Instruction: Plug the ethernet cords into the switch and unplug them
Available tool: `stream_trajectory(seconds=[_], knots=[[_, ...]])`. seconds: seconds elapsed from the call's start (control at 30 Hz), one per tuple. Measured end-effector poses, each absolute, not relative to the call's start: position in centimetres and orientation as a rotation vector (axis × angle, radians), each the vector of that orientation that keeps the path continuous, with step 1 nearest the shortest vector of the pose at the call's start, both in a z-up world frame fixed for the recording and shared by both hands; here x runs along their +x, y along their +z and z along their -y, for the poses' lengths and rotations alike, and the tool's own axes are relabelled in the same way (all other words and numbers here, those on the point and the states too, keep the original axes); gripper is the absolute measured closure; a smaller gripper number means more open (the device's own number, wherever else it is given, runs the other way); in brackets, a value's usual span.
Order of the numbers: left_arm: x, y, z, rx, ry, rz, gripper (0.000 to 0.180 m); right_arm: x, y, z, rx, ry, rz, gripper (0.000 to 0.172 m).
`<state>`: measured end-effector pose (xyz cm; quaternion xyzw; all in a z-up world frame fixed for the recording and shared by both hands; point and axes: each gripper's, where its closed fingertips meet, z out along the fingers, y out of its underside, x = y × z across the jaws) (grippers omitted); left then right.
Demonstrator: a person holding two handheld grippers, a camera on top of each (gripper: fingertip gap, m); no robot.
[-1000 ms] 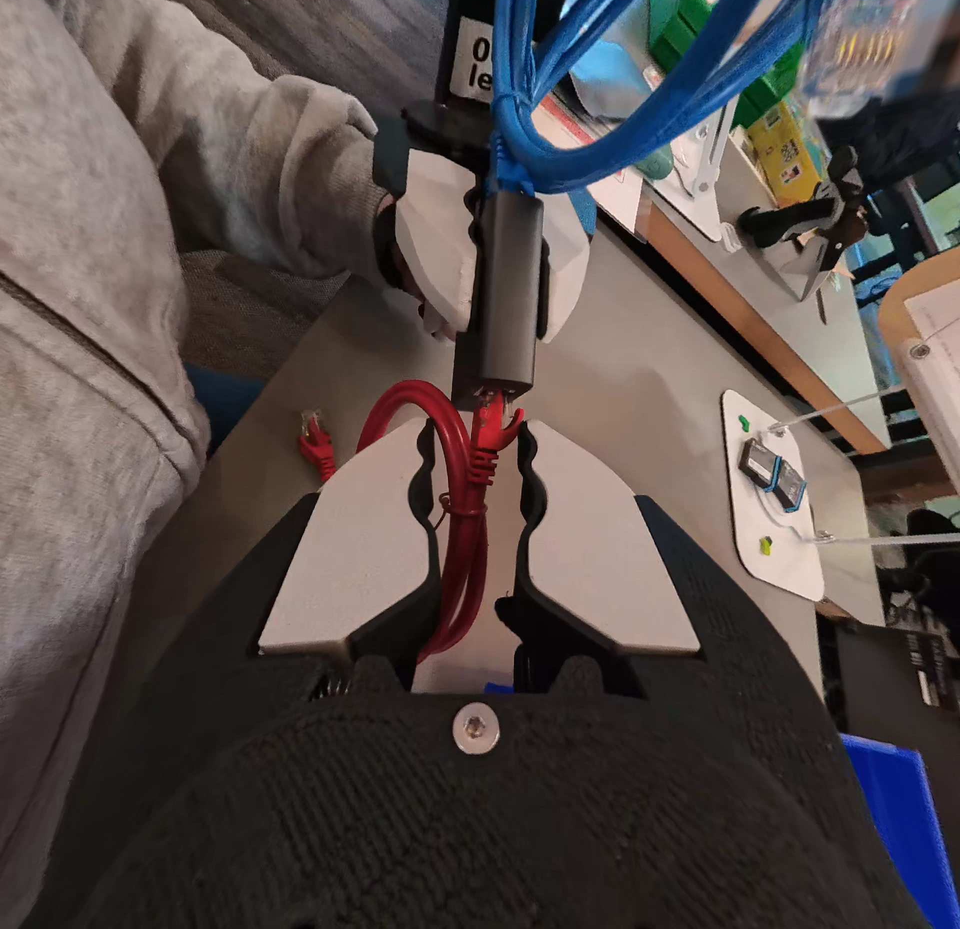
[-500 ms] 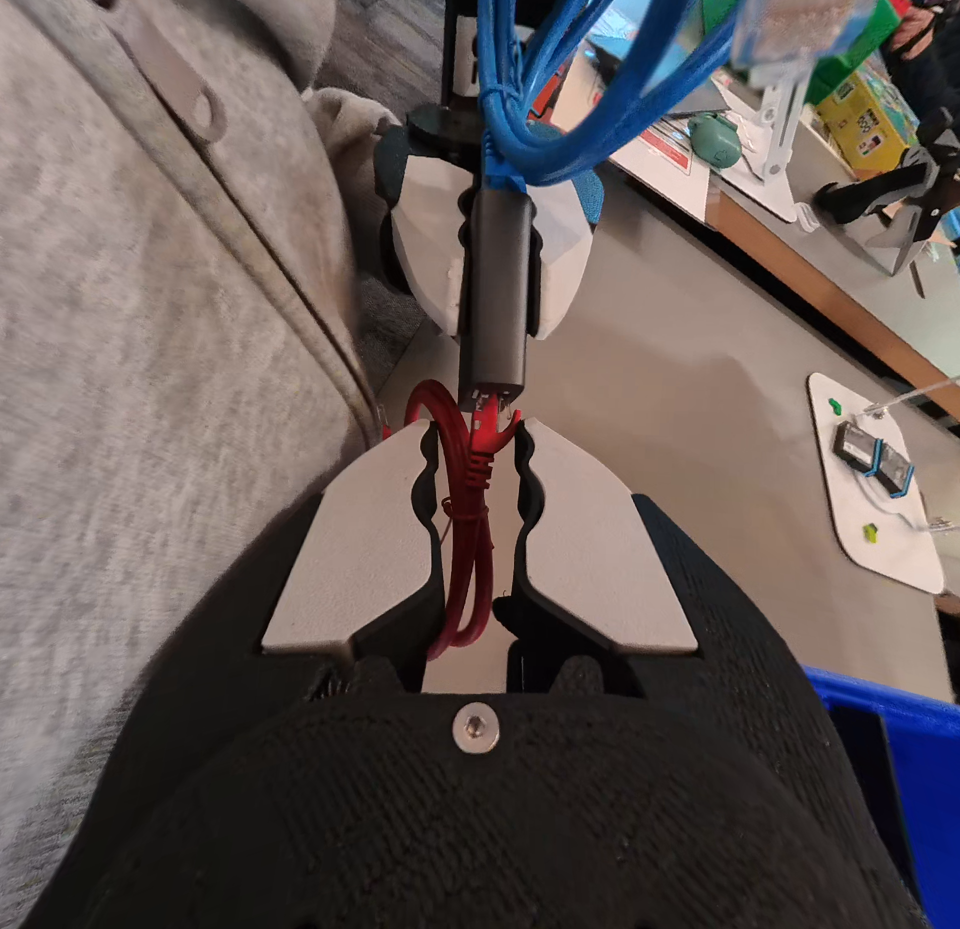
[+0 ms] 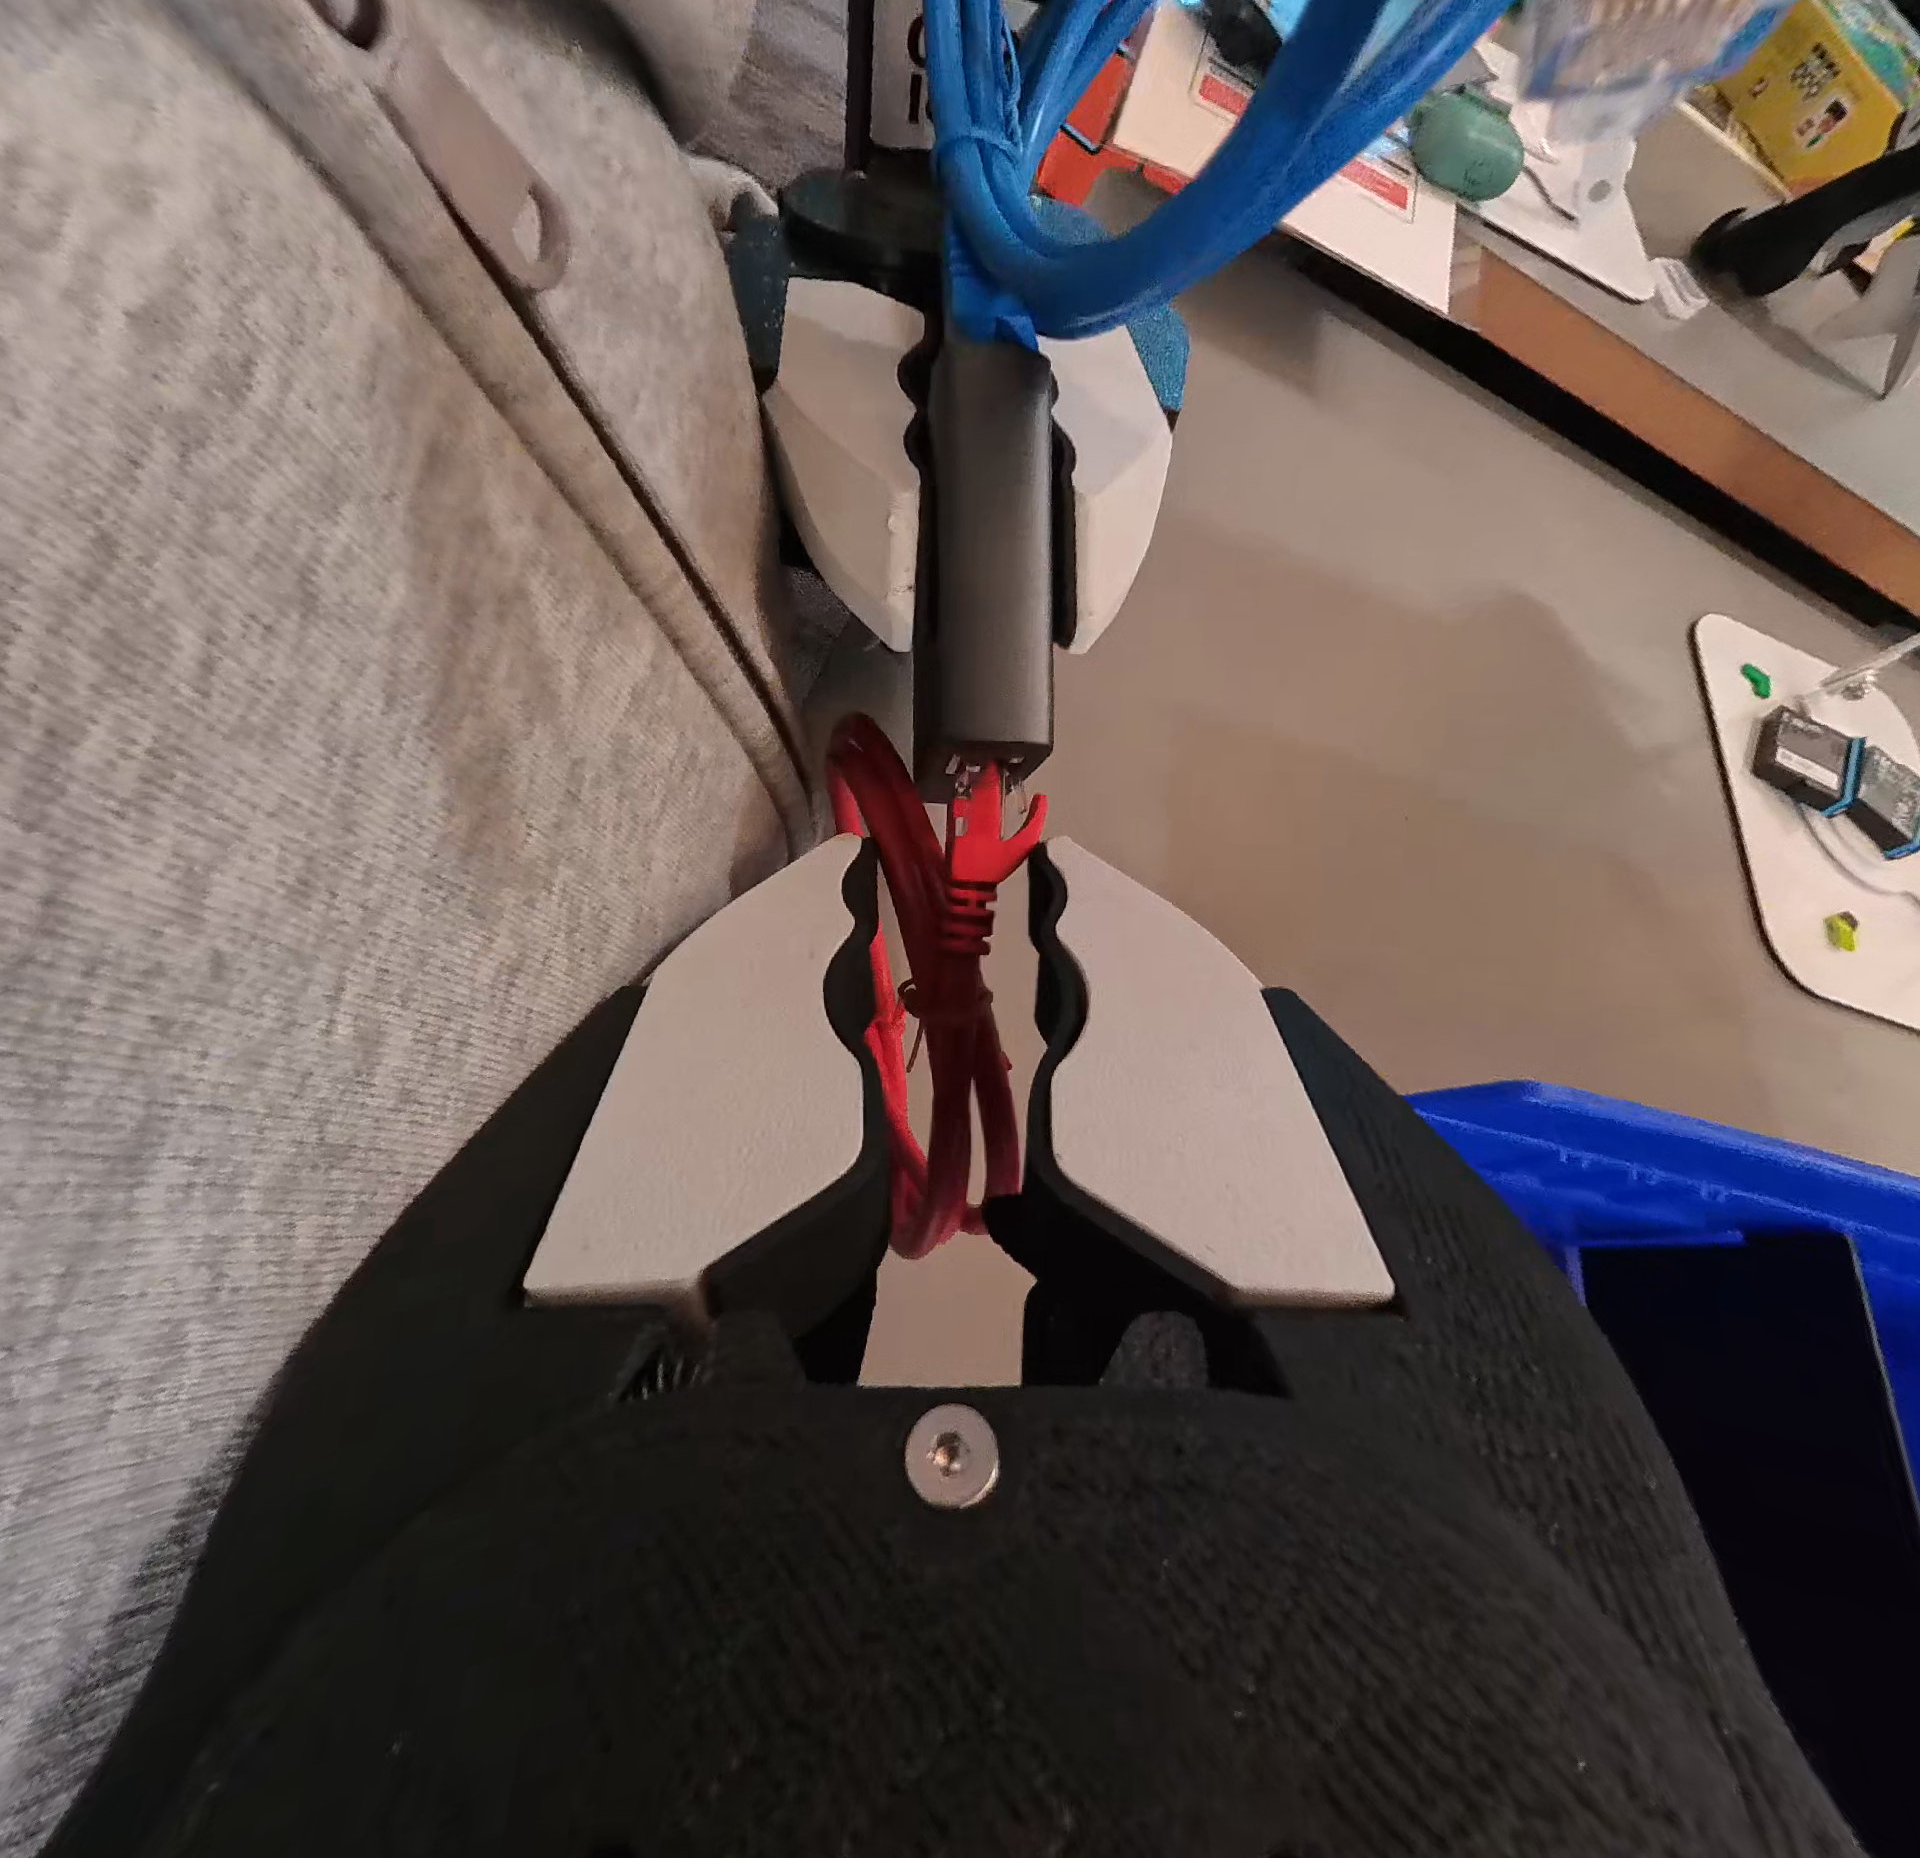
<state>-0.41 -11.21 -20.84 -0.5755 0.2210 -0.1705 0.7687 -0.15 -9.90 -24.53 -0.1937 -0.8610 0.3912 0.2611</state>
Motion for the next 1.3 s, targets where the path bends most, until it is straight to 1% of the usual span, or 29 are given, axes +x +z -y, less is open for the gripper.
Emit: stream_trajectory(seconds=[0.03,0.1,0.23,0.37,0.4,0.5,0.83,1.3], knots=[[-0.4,-20.9,11.1,-1.255,-0.377,-0.480,0.160,-0.2,-24.5,9.7,-0.523,1.044,2.326,0.142],[-0.2,-20.9,10.9,-1.266,-0.384,-0.490,0.160,-0.3,-24.3,9.3,-0.528,1.006,2.327,0.130],[0.5,-21.0,10.7,-1.282,-0.368,-0.516,0.160,0.2,-24.0,9.0,-0.593,1.082,2.390,0.126],[0.5,-21.0,10.5,-1.299,-0.317,-0.536,0.159,0.8,-23.2,9.2,-0.666,1.191,2.397,0.136],[0.7,-21.0,10.5,-1.303,-0.314,-0.544,0.159,0.6,-23.4,9.1,-0.655,1.155,2.386,0.144],[0.9,-21.0,10.3,-1.308,-0.305,-0.563,0.160,0.5,-23.7,9.4,-0.603,1.101,2.354,0.156],[1.1,-21.1,10.5,-1.277,-0.397,-0.522,0.160,0.8,-23.9,9.8,-0.657,1.200,2.334,0.157],[1.2,-21.2,10.6,-1.290,-0.345,-0.546,0.160,0.8,-24.2,9.8,-0.872,1.245,2.314,0.158]])
